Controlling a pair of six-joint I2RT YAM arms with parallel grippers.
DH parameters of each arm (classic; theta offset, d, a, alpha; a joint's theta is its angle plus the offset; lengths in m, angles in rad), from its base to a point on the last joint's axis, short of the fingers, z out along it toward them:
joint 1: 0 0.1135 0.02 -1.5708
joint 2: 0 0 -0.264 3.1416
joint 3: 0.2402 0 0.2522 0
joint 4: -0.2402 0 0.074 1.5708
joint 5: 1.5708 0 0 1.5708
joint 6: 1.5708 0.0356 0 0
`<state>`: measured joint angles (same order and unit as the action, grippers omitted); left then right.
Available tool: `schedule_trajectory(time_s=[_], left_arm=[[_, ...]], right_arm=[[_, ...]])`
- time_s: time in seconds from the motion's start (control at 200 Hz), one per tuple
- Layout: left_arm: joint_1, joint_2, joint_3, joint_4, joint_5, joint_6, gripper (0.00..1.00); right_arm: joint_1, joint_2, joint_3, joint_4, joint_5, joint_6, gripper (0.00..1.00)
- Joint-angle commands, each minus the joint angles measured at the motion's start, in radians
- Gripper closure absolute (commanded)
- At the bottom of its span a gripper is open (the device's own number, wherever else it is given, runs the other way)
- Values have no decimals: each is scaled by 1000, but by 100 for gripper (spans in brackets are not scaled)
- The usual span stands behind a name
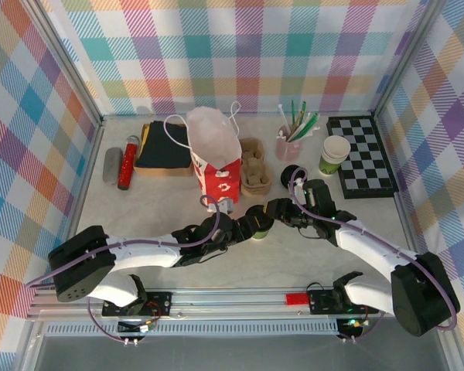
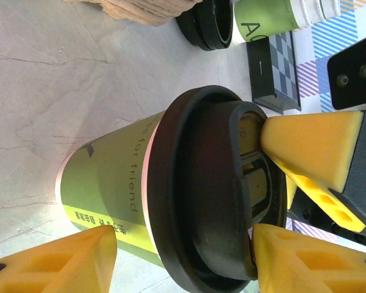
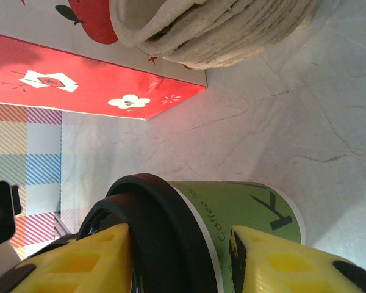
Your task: Pack the takeout coffee
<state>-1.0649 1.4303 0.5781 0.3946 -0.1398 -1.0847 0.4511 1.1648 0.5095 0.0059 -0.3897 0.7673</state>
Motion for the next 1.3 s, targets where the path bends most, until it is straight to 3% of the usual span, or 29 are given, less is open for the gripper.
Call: schedule_trajectory(time_s=[0.0,0.2,0.43,0.85,1.1,1.296], left_arm=[[-6,91,-73,-308,2,21,41],[-6,95,-44,-273,17,47,41],[8,93,16,-317,9,83,41],[26,155,97,-307,29,120,40],[37,207,165,-312,53,159,41],[40,250,217,-307,71,177,41]], right_arm=[[0,76,-98,-305,191,1,57],[4,35,-67,-333,178,-11,56],[5,-37,-16,-389,179,-34,43],[4,-71,74,-471,208,-56,30],[0,-146,155,-659,425,-48,19],[-6,-227,200,-749,521,-52,15]])
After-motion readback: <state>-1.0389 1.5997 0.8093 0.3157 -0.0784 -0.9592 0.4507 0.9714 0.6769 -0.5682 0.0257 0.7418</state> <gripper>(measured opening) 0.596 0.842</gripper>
